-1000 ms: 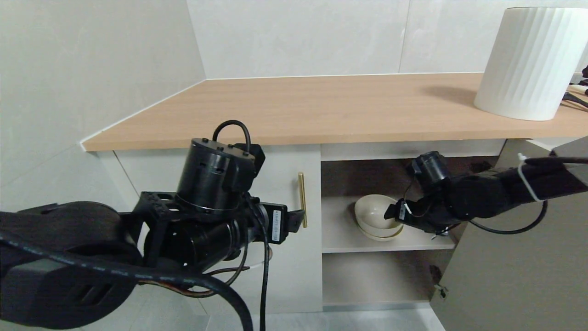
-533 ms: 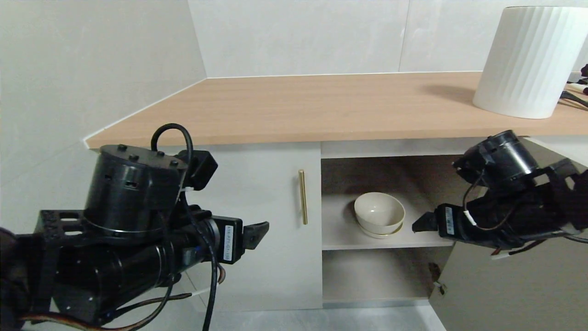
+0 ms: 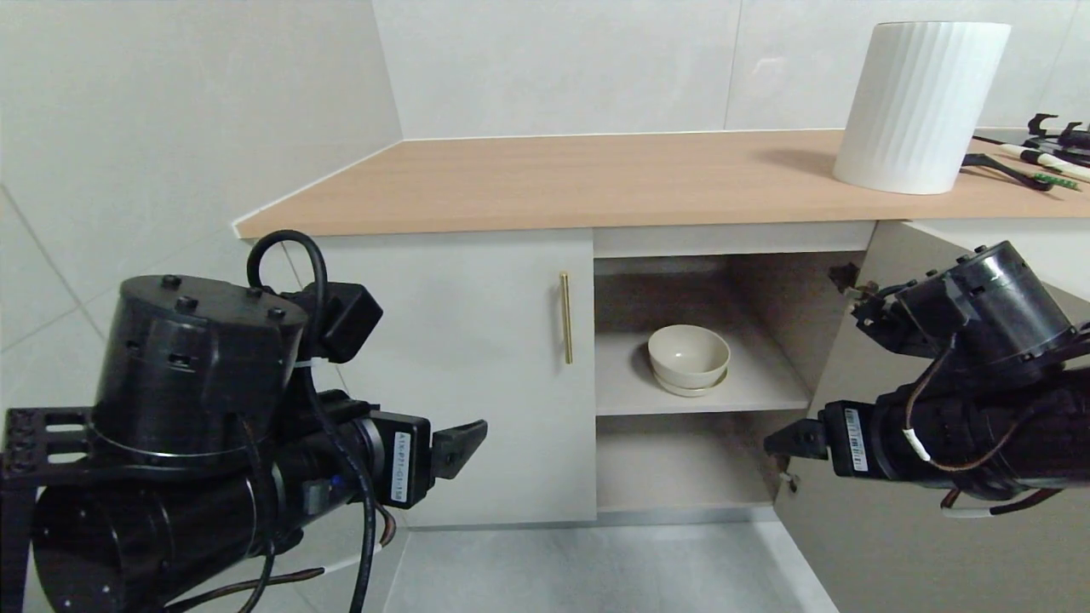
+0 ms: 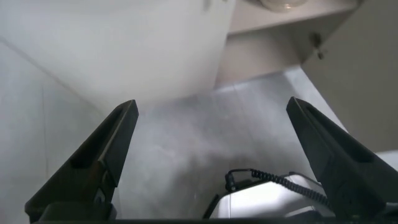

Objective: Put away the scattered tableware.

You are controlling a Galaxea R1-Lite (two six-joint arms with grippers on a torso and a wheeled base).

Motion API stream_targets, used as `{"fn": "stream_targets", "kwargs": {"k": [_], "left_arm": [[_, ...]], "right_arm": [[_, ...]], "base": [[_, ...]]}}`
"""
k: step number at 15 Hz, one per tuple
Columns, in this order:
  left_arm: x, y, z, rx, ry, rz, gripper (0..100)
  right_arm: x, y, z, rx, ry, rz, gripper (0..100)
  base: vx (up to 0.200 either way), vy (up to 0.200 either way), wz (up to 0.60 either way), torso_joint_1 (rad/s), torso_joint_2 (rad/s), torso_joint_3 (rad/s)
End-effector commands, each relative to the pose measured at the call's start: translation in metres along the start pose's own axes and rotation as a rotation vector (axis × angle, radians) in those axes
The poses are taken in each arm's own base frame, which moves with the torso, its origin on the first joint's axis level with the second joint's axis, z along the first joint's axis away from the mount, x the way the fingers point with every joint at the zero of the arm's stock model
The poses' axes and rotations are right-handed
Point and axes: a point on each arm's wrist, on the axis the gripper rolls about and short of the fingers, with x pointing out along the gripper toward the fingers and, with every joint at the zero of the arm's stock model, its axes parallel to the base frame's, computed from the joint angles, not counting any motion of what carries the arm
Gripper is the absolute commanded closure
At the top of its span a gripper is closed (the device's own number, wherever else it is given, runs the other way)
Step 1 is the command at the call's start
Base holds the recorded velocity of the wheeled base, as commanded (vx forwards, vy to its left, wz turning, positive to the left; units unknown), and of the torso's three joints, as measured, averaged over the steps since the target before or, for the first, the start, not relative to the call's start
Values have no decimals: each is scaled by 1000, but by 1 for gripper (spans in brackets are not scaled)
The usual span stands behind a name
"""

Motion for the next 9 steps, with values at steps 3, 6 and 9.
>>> {"fn": "stream_targets", "kwargs": {"k": [3,6,9], "left_arm": [[4,-1,-2,4,12,5,0],[3,-1,-2,4,11,4,0],[2,0,-1,2,6,3,0]], "right_arm": [[0,1,0,-2,1,2,0],[-5,0,0,0,-12,8,0],[-7,-1,0,4,-20,11,0]], "base": [[-200,0,0,2,2,1],[-200,0,0,2,4,2],[-67,0,0,-1,1,1]]}}
